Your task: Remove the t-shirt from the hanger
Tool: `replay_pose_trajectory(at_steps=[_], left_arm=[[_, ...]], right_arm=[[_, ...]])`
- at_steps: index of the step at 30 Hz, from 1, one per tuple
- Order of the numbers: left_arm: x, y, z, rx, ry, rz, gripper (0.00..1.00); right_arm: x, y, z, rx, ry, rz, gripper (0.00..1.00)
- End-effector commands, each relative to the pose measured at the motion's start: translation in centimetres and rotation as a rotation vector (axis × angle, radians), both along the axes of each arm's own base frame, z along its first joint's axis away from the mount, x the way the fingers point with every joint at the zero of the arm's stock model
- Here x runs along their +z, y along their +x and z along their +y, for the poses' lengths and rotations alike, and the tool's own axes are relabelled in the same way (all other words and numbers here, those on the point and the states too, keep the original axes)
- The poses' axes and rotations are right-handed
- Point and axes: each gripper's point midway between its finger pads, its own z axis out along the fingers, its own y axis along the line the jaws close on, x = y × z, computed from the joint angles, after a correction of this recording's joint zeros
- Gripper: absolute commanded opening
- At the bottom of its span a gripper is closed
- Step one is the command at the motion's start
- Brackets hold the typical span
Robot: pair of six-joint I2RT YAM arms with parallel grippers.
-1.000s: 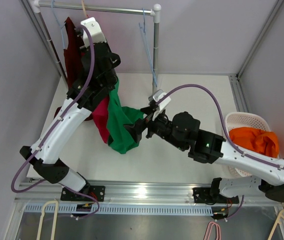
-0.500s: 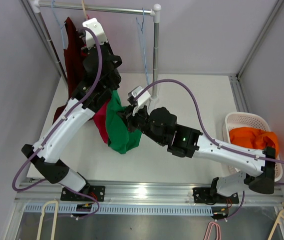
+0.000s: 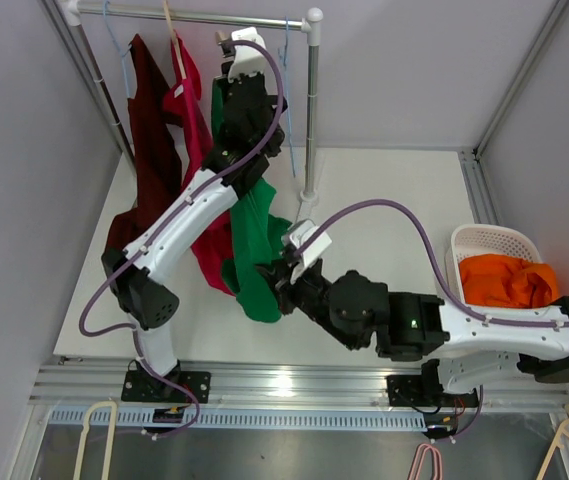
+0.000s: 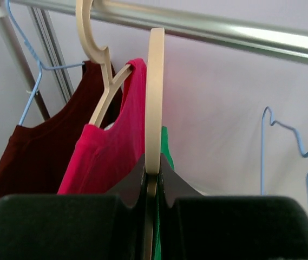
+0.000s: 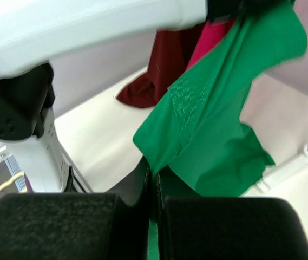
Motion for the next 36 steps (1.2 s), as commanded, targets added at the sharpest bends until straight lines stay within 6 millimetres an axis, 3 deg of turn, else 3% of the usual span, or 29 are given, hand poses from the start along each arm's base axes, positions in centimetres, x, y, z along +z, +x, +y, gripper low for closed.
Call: replay_pose_trajectory(at_steps=[1, 2, 5, 8, 10, 14, 15, 16, 18, 19, 20, 21, 22, 23, 25, 27, 28, 29, 32, 34, 36], left_arm=[[5.5, -0.1, 1.6, -0.002, -0.069, -0.155, 0.01], [6.9, -0.4, 2.0, -0.002, -0.086, -0.185, 0.01], [7.5, -0.1, 1.9, -0.007, -0.07, -0.179, 0.01], [8.8, -0.7, 2.2, -0.017, -0.068, -0.192, 0.01], [9.3, -1.1, 2.6, -0.024, -0.073, -0.199, 0.01], [9.4, -2.0, 2.1, -0.123, -0.108, -0.166, 0.01], [8.7, -3.1, 2.1, -0.182, -0.1, -0.101, 0.01], [7.8, -3.1, 0.2, -0.299, -0.159, -0.084, 0.01], [7.2, -5.7, 0.3, -0.39, -0.242, -0.046, 0.01], [7.3, -6.7, 0.4, -0.422, -0.265, -0.044, 0.01], [4.4, -6.9, -0.7, -0.469, -0.25, 0.024, 0.01], [6.2, -9.4, 0.5, -0.502, -0.3, -0.025, 0.01], [6.5, -10.5, 0.8, -0.524, -0.311, -0.035, 0.01], [4.4, -10.6, 0.3, -0.549, -0.295, 0.011, 0.01], [6.2, -12.9, 2.0, -0.557, -0.297, -0.048, 0.01], [6.2, -13.2, 2.9, -0.545, -0.263, -0.054, 0.01], [6.9, -13.7, 3.3, -0.552, -0.263, -0.07, 0.01], [6.8, -13.8, 3.8, -0.55, -0.256, -0.058, 0.01], [8.4, -15.3, 3.9, -0.606, -0.256, -0.101, 0.01], [9.6, -16.4, 3.5, -0.669, -0.261, -0.131, 0.01], [9.1, -16.8, 2.7, -0.725, -0.272, -0.088, 0.01]], right_arm=[[-1.5, -3.3, -1.1, -0.007, -0.02, 0.047, 0.0], [-2.7, -3.8, -1.2, -0.01, -0.039, 0.056, 0.0], [-5.5, -5.2, -2.0, -0.03, -0.058, 0.103, 0.0], [-7.7, -5.4, -3.2, -0.054, -0.067, 0.149, 0.0], [-10.1, -5.5, -3.6, -0.065, -0.078, 0.183, 0.0], [-11.7, -4.4, -4.2, -0.116, -0.094, 0.195, 0.0], [-11.6, -3.8, -4.3, -0.133, -0.095, 0.192, 0.0], [-11.2, -2.1, -4.7, -0.173, -0.093, 0.186, 0.0], [-10.2, -0.5, -4.4, -0.17, -0.067, 0.187, 0.0], [-9.4, 1.6, -5.0, -0.207, -0.061, 0.169, 0.0], [-8.4, 2.5, -4.9, -0.21, -0.032, 0.162, 0.0], [-8.2, 3.0, -4.5, -0.19, -0.038, 0.159, 0.0], [-7.9, 5.0, -5.2, -0.24, -0.041, 0.15, 0.0], [-6.9, 5.9, -5.3, -0.254, -0.035, 0.144, 0.0], [-7.2, 7.4, -5.1, -0.271, -0.058, 0.143, 0.0], [-7.4, 9.8, -6.1, -0.324, -0.061, 0.154, 0.0], [-8.3, 10.3, -5.9, -0.304, -0.076, 0.182, 0.0], [-9.1, 12.4, -7.1, -0.359, -0.061, 0.228, 0.0], [-13.9, 14.4, -8.2, -0.396, -0.131, 0.351, 0.0], [-17.7, 14.4, -9.1, -0.424, -0.209, 0.417, 0.0], [-20.3, 14.7, -9.9, -0.445, -0.241, 0.474, 0.0]])
